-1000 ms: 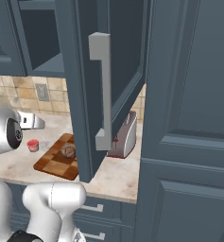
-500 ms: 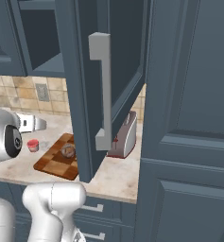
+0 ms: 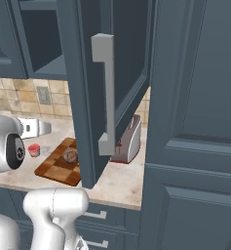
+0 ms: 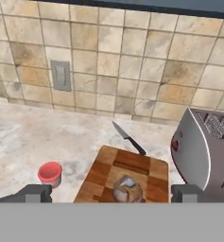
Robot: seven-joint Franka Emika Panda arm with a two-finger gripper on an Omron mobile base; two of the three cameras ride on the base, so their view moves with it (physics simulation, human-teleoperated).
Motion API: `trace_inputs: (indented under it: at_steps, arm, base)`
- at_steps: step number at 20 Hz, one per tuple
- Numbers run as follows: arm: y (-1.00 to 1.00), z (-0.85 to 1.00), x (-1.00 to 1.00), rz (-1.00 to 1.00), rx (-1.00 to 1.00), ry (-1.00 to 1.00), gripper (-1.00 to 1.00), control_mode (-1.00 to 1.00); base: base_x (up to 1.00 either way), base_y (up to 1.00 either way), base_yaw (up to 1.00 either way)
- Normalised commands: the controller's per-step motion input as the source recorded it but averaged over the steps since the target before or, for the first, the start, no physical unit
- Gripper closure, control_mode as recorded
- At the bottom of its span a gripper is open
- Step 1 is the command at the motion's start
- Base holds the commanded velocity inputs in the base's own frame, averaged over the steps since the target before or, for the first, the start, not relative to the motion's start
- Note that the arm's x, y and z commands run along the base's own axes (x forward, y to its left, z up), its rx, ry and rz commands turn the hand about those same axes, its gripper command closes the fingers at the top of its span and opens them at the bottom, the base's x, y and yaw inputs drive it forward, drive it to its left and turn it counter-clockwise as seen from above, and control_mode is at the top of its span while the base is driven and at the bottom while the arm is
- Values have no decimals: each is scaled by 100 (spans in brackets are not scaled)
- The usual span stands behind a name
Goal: Pick the bread, place it on the cutting board, pick the jam, place it on the counter, and close the cabinet.
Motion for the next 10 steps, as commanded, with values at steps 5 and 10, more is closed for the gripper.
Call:
trace_inputs:
  at_steps: [5,10]
  arm:
    - [-21,18,-20,3,0,-5,-100,-100]
    - [-20,20,-24,2,0,-6,-100,-100]
  base:
    - [0,0,0]
    - [0,0,0]
